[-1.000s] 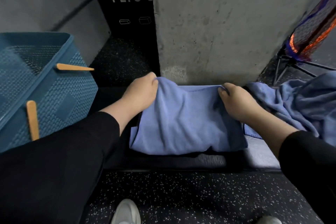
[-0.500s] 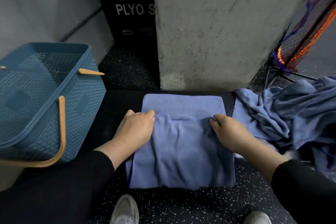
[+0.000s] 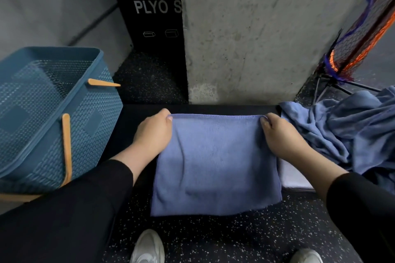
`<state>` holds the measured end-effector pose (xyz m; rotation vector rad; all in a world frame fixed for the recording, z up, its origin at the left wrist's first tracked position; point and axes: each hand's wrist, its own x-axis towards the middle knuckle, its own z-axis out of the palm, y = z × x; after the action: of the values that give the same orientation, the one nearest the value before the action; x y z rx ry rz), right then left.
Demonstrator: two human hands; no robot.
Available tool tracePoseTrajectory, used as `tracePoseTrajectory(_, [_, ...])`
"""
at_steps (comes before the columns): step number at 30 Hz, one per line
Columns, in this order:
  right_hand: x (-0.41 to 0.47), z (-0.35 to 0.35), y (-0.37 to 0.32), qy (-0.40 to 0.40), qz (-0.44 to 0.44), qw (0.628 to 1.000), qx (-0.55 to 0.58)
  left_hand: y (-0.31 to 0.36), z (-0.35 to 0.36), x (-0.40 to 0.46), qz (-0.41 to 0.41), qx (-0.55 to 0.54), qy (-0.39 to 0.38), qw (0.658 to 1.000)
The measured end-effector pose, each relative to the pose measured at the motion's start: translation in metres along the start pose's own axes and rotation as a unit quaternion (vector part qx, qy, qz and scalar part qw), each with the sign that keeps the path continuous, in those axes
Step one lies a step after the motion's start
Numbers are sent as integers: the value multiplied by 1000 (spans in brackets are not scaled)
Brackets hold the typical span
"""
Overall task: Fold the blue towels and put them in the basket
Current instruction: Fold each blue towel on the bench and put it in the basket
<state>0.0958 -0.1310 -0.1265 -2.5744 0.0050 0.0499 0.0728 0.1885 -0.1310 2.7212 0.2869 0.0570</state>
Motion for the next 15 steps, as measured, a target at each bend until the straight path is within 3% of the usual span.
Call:
tracePoseTrajectory(5, [26, 3, 2, 3, -16, 997, -75, 2, 11, 24, -3, 50, 8, 999])
tracePoseTrajectory(8, [31, 10, 8, 22, -71, 984, -162, 0, 16, 29, 22, 55, 13, 998])
tracePoseTrajectory(15, [43, 4, 13, -28, -91, 980, -173, -7, 12, 39, 57, 33, -60, 996])
